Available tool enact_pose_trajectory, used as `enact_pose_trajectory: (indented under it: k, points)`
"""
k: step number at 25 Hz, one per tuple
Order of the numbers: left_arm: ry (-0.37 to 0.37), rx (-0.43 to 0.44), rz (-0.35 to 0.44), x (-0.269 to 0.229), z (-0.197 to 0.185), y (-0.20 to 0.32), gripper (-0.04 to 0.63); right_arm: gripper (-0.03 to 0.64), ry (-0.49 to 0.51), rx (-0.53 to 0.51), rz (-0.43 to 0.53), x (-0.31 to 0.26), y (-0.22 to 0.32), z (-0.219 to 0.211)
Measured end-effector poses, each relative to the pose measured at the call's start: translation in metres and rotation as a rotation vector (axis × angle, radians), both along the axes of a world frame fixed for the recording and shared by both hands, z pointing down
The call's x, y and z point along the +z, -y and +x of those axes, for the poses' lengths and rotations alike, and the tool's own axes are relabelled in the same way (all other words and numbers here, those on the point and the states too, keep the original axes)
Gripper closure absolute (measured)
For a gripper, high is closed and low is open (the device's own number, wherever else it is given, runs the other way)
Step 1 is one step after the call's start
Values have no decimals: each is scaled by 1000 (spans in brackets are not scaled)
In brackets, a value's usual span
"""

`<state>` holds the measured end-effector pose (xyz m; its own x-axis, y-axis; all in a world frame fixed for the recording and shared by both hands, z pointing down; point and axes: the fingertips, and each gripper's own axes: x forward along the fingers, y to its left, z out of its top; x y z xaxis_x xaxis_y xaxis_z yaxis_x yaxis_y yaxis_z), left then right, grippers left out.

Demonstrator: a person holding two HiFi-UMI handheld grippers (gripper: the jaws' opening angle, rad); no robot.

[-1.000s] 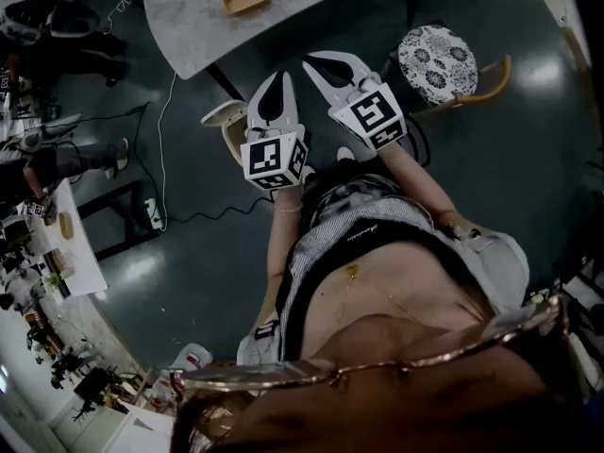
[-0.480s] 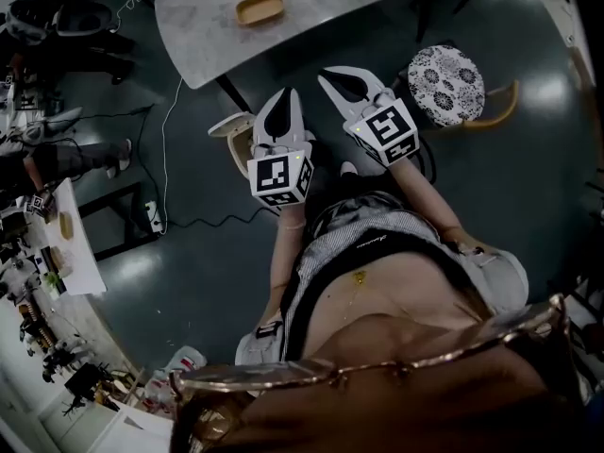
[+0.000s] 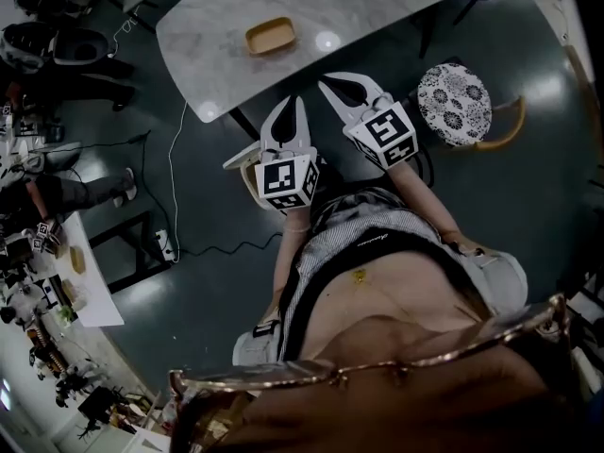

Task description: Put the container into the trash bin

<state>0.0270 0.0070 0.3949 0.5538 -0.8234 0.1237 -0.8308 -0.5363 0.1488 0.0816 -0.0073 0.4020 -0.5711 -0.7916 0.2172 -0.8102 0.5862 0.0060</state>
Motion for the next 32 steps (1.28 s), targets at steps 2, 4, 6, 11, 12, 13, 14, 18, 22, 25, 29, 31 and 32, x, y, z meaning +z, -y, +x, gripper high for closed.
enact_pose_trajectory:
  k: [2, 4, 6, 11, 12, 13, 14, 18, 22, 25, 29, 31, 32]
  points:
    - [-11, 13, -6, 0, -7, 18, 595, 595, -2, 14, -4, 0, 18, -8]
    - [-15, 25, -15, 1, -16, 33, 595, 595, -2, 27, -12, 2, 32, -16]
    - [-17, 38, -24, 4, -24, 47, 595, 595, -2, 41, -21, 4, 46, -23]
    - [-29, 73, -40, 10, -41, 77, 595, 595, -12, 60, -35, 12, 73, -43]
    - [-30, 77, -42, 11, -43, 82, 595, 595, -15, 63, -36, 13, 78, -46]
    - [-31, 80, -45, 12, -45, 86, 595, 595, -18, 66, -39, 15, 82, -48]
    - [-32, 82, -49, 14, -46, 91, 595, 595, -20, 69, -44, 17, 87, -50]
    - [-33, 82, -67, 18, -49, 110, 595, 595, -36, 74, -74, 25, 105, -51]
    - [-28, 66, -74, 22, -52, 129, 595, 595, -44, 58, -95, 31, 123, -52]
    - [-24, 48, -75, 20, -50, 150, 595, 595, -41, 36, -95, 30, 145, -50]
    - [-12, 18, -73, 20, -38, 186, 595, 595, -37, -3, -86, 28, 185, -40]
    - [-10, -4, -75, 20, -32, 204, 595, 595, -37, -33, -84, 27, 204, -36]
    - [-8, -13, -76, 21, -29, 212, 595, 595, -36, -46, -83, 27, 213, -35]
